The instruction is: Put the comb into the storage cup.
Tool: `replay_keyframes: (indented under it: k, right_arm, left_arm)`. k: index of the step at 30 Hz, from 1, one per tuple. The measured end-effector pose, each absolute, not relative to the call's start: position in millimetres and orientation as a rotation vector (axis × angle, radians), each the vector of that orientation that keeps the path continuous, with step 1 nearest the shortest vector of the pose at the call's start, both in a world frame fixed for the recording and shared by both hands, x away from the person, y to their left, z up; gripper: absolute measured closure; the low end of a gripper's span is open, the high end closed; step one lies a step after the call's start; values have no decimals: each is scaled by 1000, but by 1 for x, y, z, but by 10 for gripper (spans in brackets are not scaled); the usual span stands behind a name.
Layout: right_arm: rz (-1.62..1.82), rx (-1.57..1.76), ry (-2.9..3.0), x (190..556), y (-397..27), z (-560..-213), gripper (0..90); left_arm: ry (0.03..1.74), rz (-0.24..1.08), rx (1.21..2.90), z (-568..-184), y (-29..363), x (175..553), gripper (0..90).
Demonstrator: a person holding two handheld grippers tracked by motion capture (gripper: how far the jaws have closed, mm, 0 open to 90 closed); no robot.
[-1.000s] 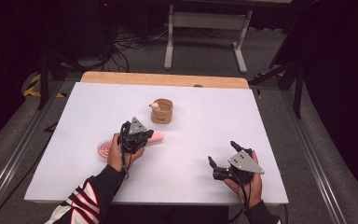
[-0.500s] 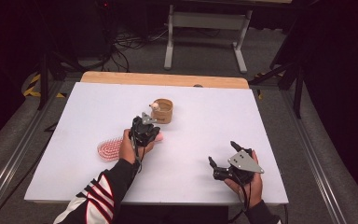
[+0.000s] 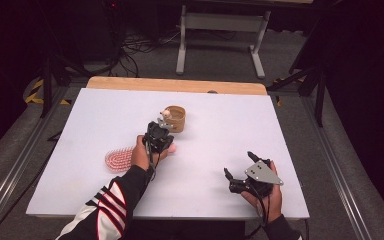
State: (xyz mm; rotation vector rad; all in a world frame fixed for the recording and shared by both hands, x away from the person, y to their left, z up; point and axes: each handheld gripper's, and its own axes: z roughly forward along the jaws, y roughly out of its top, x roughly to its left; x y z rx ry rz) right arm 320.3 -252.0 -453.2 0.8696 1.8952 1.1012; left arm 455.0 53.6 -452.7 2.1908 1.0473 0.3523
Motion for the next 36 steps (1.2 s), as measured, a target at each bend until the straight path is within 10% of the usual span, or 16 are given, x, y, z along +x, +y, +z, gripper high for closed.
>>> replay_keyframes:
  k: [36]
  right_arm:
    - [1087, 855, 1936, 321, -249, -456, 77]
  left_arm:
    - [645, 324, 2405, -460, 72, 376, 900]
